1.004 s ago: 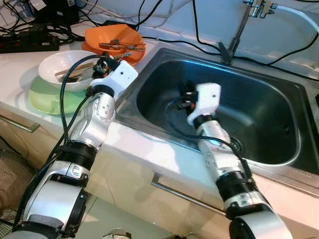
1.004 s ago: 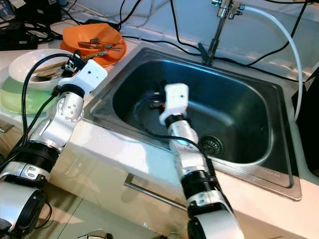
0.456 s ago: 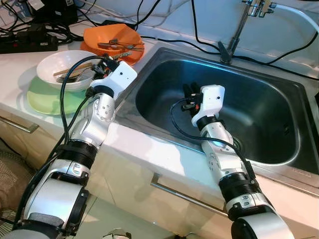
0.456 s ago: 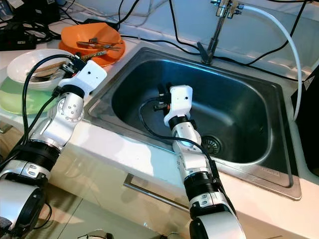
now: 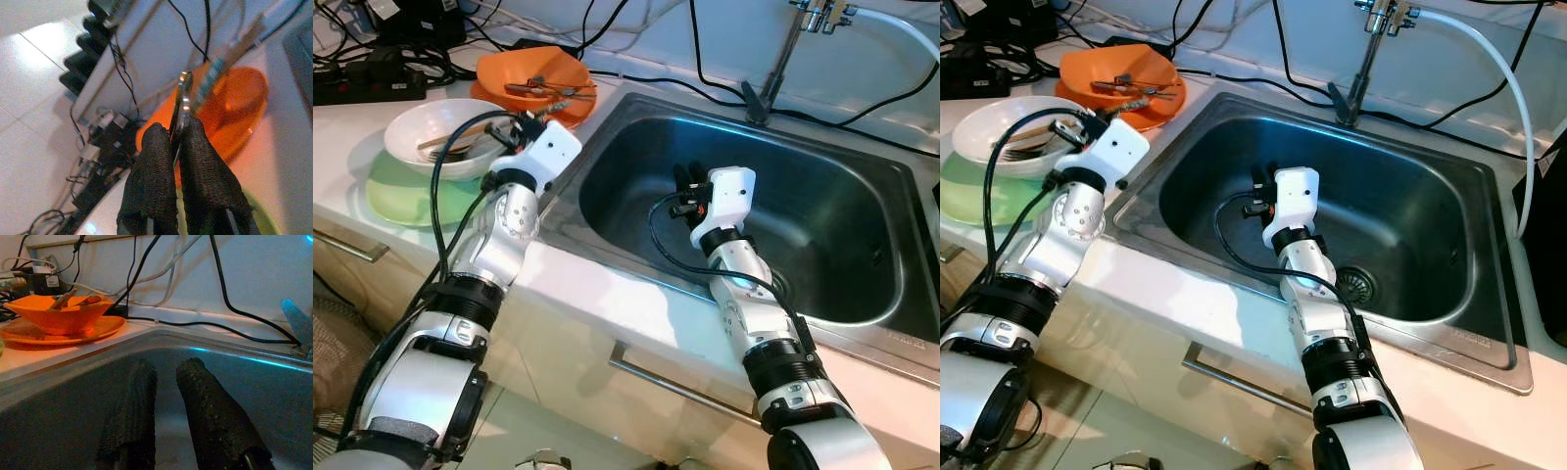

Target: Kitchen organization

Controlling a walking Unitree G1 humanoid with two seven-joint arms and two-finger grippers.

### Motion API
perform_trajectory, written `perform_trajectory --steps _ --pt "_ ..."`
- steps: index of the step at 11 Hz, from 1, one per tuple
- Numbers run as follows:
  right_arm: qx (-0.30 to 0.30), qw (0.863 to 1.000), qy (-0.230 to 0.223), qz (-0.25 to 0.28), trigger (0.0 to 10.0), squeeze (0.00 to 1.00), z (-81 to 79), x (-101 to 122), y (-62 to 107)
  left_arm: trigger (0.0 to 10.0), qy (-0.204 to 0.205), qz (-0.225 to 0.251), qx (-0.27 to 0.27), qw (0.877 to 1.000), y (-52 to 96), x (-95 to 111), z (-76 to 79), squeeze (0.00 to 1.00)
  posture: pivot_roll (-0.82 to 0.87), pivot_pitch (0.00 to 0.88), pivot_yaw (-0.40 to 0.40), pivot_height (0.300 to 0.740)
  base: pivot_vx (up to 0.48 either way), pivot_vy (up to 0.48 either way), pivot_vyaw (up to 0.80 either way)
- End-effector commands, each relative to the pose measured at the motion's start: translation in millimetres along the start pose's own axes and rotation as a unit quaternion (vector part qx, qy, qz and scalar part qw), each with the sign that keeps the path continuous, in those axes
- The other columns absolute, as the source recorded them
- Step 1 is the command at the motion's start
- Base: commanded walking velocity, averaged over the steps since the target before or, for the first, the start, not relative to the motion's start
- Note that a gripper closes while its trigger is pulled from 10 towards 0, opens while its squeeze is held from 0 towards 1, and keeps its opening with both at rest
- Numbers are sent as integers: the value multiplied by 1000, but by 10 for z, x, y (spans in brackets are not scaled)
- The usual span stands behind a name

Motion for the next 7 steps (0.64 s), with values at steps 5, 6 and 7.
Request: perform_trajectory --steps 5,6,7 --pt "-4 1000 -1 1 10000 0 27 11 -8 10000 30 38 18 999 60 237 -91 0 54 62 -49 740 0 0 0" --pt "-3 1000 -1 1 10000 0 28 15 -13 10000 74 48 7 996 79 317 -75 0 55 62 -49 740 0 0 0" --pt "-2 1000 -1 1 10000 0 25 17 -19 10000 153 53 -19 987 88 384 -53 0 56 60 -51 740 0 0 0"
Point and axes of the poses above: a point about 5 cm out from each wrist's last joint towards the gripper, its own y axis pointing back from the gripper into the wrist, its own x axis along the axis of the wrist's last joint, z = x × y, the point moved 4 cm from there along -y, pointing out of the wrist towards the gripper, and after that the axes turned 6 degrees about -y, right-handed, at the moved point
